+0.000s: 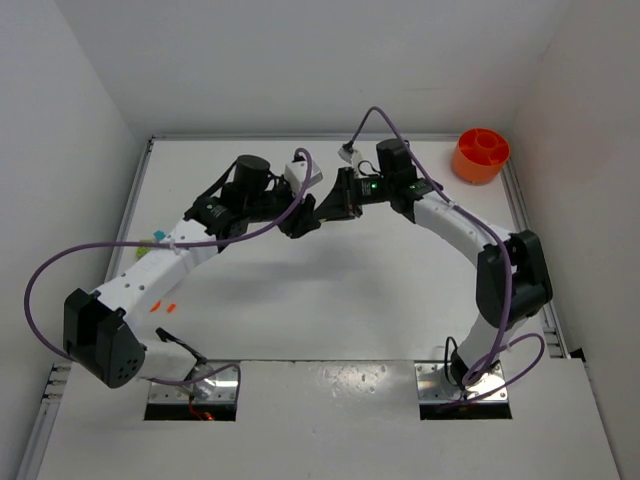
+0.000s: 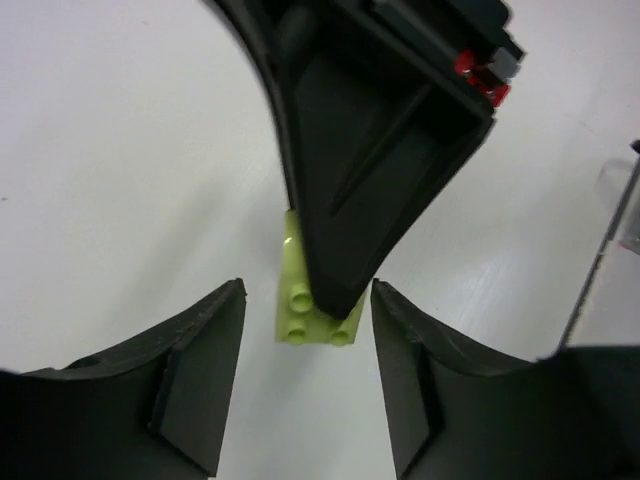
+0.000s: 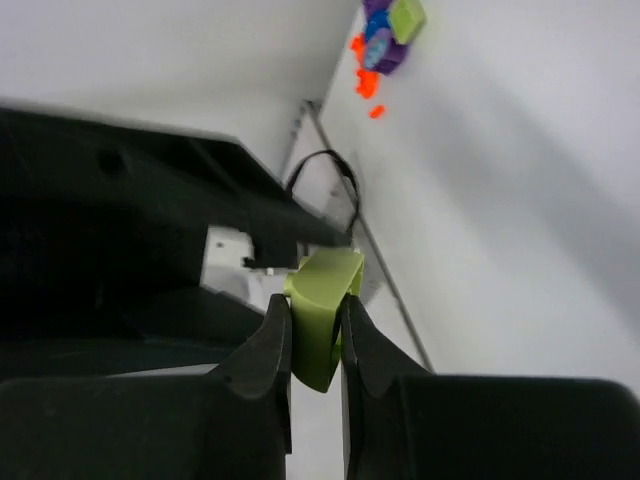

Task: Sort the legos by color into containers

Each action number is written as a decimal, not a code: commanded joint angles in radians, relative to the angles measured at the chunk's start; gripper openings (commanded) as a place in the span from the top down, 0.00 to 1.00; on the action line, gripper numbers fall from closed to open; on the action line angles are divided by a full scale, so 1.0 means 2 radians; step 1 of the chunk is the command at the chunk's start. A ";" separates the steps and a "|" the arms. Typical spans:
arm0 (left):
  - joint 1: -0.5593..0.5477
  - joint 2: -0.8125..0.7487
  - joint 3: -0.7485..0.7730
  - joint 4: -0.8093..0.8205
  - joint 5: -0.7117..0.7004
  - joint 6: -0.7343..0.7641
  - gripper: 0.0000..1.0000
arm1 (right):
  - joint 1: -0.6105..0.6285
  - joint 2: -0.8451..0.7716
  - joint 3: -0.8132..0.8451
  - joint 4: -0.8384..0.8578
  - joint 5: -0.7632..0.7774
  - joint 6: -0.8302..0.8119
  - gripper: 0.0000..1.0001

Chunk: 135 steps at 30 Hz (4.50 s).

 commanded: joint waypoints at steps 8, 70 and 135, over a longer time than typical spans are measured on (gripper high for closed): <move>0.041 -0.025 0.030 0.005 -0.076 -0.047 0.00 | -0.060 -0.032 0.145 -0.259 0.236 -0.303 1.00; 0.143 0.000 -0.009 0.024 -0.106 -0.078 0.00 | -0.340 0.373 0.567 -0.178 0.542 -0.337 0.98; 0.556 0.198 0.001 -0.080 -0.156 0.077 0.41 | -0.166 -0.014 0.116 -0.319 0.326 -0.482 0.14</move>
